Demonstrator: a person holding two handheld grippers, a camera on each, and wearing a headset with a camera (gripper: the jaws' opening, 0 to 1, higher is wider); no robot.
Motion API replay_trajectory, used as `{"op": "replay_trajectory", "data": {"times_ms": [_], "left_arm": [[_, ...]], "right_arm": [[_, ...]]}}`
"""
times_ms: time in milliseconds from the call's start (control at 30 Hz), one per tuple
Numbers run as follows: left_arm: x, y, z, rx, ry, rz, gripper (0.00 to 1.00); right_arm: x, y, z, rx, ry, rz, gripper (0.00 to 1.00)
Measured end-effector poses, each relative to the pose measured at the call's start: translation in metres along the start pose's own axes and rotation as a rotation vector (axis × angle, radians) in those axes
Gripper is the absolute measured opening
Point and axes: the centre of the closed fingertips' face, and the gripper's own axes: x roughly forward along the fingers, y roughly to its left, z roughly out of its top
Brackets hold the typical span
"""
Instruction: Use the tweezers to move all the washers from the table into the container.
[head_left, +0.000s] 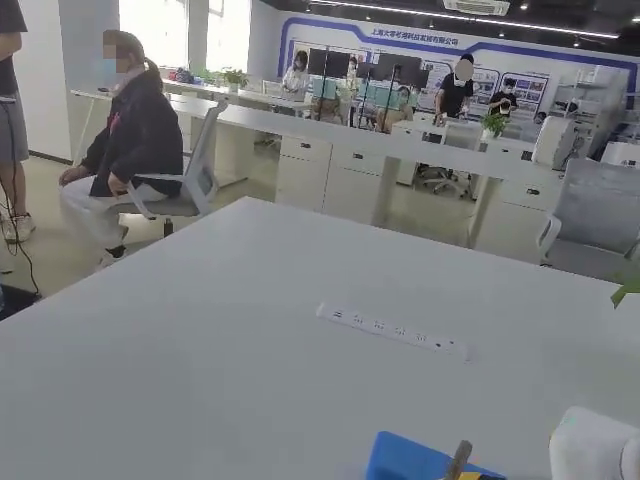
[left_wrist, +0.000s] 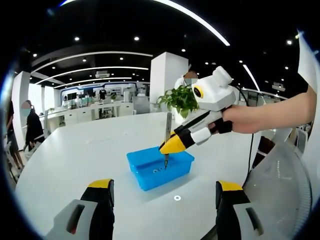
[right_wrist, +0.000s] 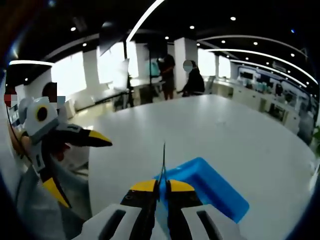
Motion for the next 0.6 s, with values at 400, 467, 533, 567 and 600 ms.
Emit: {"op": "replay_trajectory", "data": {"times_ms": [400,467,533,567,600], "left_arm": [[0.001,-0.002,-0.001,0.005,0.008,-0.006,0.85],[0.001,-0.002,-0.002,0.007,0.011,-0.006,0.85],[0.001,-0.002,-0.002,0.006,0.012,-0.006,0.85],[0.001,-0.002,-0.002,0.007,0.013,-0.006,0.85],[0.001,-0.002,-0.002,0.008,0.013,-0.007,0.85]], "right_arm": [[0.012,0.024,-0.039,0.067,0.073,0.071,0.05],[0.014,0.026,-0.044,0.072,0.081,0.076,0.05],[0.016,0.026,-0.049,0.084,0.087,0.081,0.05],[0.017,0.027,-0.05,0.089,0.09,0.082,0.05],[0.018,0.029,-0.052,0.093,0.094,0.085,0.05]]}}
